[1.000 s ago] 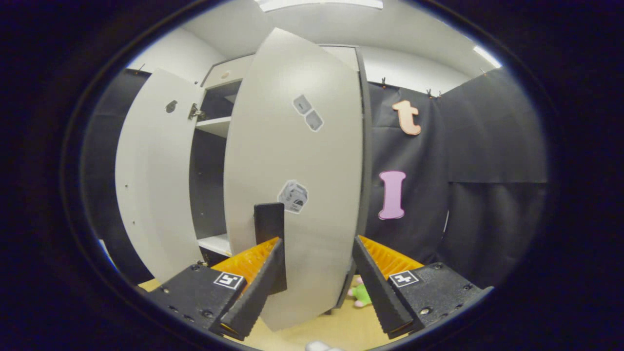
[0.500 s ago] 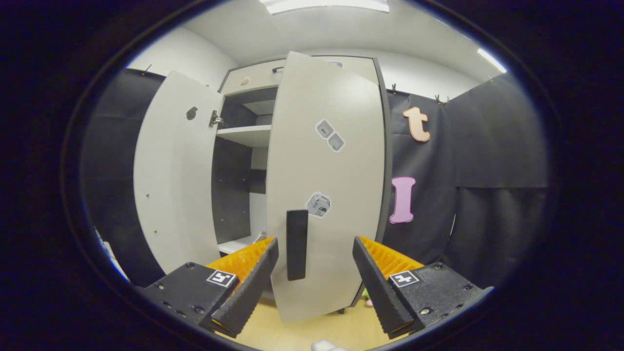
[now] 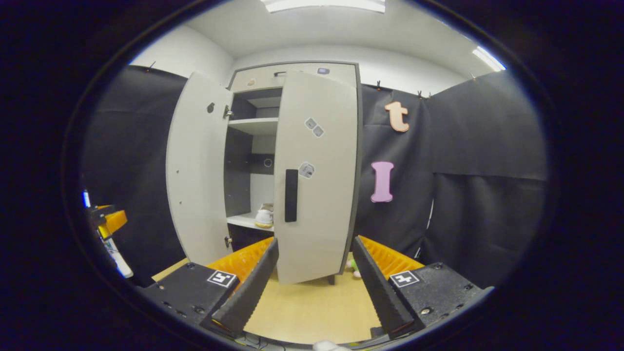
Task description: Grab one shoe with the right hand and put it into the shoe cabinet, grab the other shoe with the left hand and put it into the shoe cabinet; then close the right door with the right hand and the left door with the left hand.
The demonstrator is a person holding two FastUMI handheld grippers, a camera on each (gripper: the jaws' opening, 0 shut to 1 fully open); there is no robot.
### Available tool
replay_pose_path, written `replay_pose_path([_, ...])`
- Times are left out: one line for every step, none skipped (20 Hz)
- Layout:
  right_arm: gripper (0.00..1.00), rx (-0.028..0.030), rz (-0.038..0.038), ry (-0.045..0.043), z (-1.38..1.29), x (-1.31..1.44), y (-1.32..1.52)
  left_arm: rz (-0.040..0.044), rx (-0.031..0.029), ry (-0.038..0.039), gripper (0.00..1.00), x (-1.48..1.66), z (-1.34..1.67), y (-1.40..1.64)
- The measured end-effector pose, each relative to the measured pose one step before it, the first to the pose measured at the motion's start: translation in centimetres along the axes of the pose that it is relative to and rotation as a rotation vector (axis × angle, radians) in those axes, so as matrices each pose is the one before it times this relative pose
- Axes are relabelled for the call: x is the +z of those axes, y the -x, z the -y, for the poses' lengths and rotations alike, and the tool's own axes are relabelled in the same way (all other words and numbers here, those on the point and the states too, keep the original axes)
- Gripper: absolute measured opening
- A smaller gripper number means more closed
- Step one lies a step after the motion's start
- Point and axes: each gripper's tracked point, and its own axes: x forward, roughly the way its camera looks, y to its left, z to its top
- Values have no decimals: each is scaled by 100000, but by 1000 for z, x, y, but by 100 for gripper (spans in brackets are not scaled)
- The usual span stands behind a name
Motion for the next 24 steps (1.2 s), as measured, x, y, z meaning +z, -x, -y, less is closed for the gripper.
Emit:
replay_pose_path([99,-1837,-1361,-112,226,-708,1234,38,-350,89,96,-18,-416,-955])
replay_pose_path([99,-1178,-1473,-586,118,-709,1032,1016,-498,-113,95,352,-308,-980])
replay_pose_path([99,-1008,-1602,-891,17,-616,949,1200,68,-952,95,355,-426,-1072])
replay_pose_path([99,-665,-1361,-569,17,-525,775,-171,897,-959,95,5,-573,-957])
replay_pose_path([99,-324,-857,-123,-78,-374,634,640,452,-1079,95,362,-492,-1179])
replay_pose_path([99,-574,-678,183,-5,-273,527,1136,371,-48,95,316,-363,-1148])
replay_pose_path([99,-40,-108,156,-218,-149,414,1025,988,-219,95,479,-522,-1351])
replay_pose_path([99,-200,-466,171,-271,-161,187,775,1479,-58,95,192,-546,-1385])
replay_pose_path([99,151,-335,93,-228,-100,205,-887,629,779,95,-224,-243,-1245])
replay_pose_path([99,339,-38,-55,-221,-52,188,613,420,-159,95,97,-98,-1435])
replay_pose_path([100,-75,144,-306,-42,45,69,950,1214,-1031,95,567,-346,-1300])
replay_pose_path([99,248,-280,-335,-53,-113,59,-1038,1632,-1244,95,18,-500,-1373])
replay_pose_path([99,268,-537,-135,-80,-52,34,1194,1324,-612,100,433,-431,-1302])
replay_pose_path([99,25,-352,-5,-2,-78,6,-381,1032,459,95,0,-1,-1097])
replay_pose_path([100,-83,-116,136,71,67,-38,-919,284,840,95,-26,17,-939])
replay_pose_path([100,-30,-122,359,109,-60,-85,-1078,-654,1073,95,-103,381,-846])
replay_pose_path([99,-93,-367,137,111,18,-70,-1384,-408,359,95,-320,336,-632])
replay_pose_path([99,497,-313,-154,-108,36,-179,-729,528,-553,96,-267,16,-463])
replay_pose_path([99,507,-143,-144,-89,76,-176,968,1083,-1357,95,176,-134,-147])
replay_pose_path([100,477,-185,28,83,-11,-88,1488,188,-971,94,464,-51,74])
replay_pose_path([100,348,-8,-202,-16,129,-232,470,-220,117,93,87,30,39])
replay_pose_path([99,964,-298,60,-127,6,-292,-127,-1651,1016,93,-174,480,15])
replay_pose_path([100,1062,-210,415,-124,103,-279,-55,-269,-345,93,-75,315,143])
replay_pose_path([100,965,174,311,-146,191,-307,800,-638,-1371,91,246,405,208])
